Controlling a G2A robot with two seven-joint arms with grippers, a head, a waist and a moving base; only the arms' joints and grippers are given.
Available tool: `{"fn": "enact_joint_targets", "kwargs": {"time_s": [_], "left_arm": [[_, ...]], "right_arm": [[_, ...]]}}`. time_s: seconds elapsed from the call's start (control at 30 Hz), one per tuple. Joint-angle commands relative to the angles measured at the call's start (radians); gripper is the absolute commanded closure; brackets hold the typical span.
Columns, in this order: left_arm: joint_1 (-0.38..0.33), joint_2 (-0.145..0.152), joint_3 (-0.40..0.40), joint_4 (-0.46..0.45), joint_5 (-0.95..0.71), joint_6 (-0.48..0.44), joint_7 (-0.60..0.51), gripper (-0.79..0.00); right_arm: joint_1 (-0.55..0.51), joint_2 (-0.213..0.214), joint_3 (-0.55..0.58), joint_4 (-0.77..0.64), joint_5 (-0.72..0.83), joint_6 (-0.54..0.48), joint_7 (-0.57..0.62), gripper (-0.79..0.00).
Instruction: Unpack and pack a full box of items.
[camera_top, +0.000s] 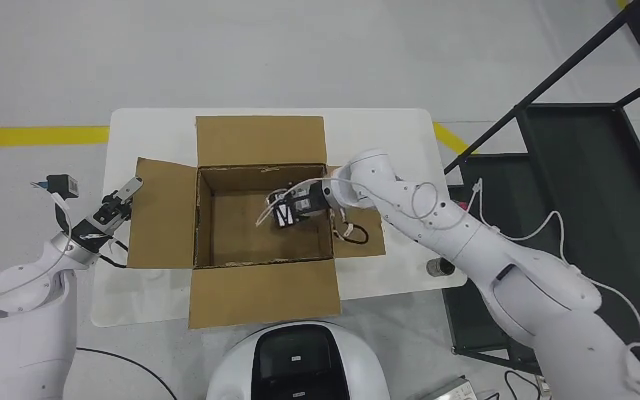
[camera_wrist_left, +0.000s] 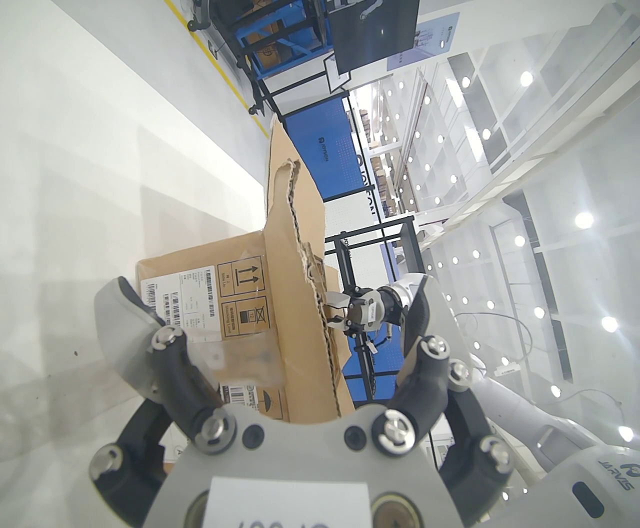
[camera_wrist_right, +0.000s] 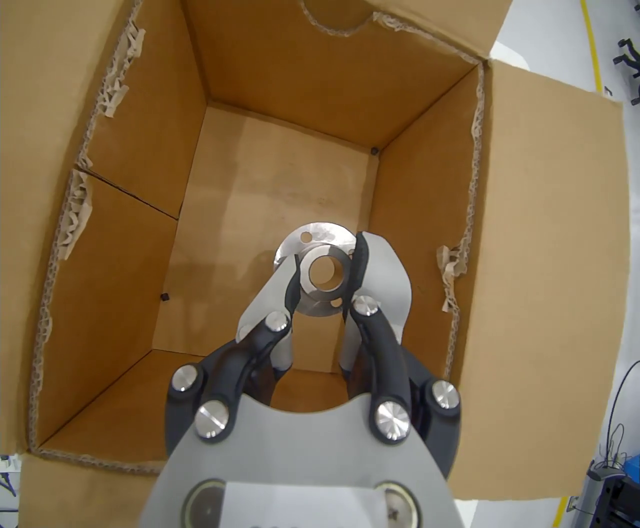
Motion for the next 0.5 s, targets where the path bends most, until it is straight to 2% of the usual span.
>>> {"fn": "enact_joint_targets", "kwargs": {"time_s": [0.0,0.03,0.07,0.1,0.23,0.27,0.3,0.47], "left_arm": [[0.000,0.000,0.000,0.000,0.000,0.000,0.000,-0.785],[0.000,0.000,0.000,0.000,0.000,0.000,0.000,-0.785],[0.000,0.000,0.000,0.000,0.000,0.000,0.000,-0.785],[0.000,0.000,0.000,0.000,0.000,0.000,0.000,-0.785],[0.000,0.000,0.000,0.000,0.000,0.000,0.000,-0.785],[0.000,0.000,0.000,0.000,0.000,0.000,0.000,-0.785],[0.000,0.000,0.000,0.000,0.000,0.000,0.000,-0.785],[0.000,0.000,0.000,0.000,0.000,0.000,0.000,-0.785]], "right_arm": [[0.006,-0.014,-0.009,0.021,0.000,0.002,-0.007,0.000],[0.008,-0.019,-0.013,0.030,-0.002,0.000,-0.010,-0.074],[0.010,-0.024,-0.016,0.037,-0.005,-0.001,-0.012,-0.437],[0.012,-0.028,-0.018,0.043,-0.008,-0.004,-0.014,-0.610],[0.017,-0.042,-0.021,0.067,-0.021,-0.006,-0.027,-0.671],[0.018,-0.044,-0.021,0.072,-0.025,-0.007,-0.029,-0.760],[0.020,-0.046,-0.020,0.077,-0.029,-0.008,-0.032,-0.785],[0.025,-0.038,0.010,0.059,-0.053,-0.021,-0.062,-0.785]]}}
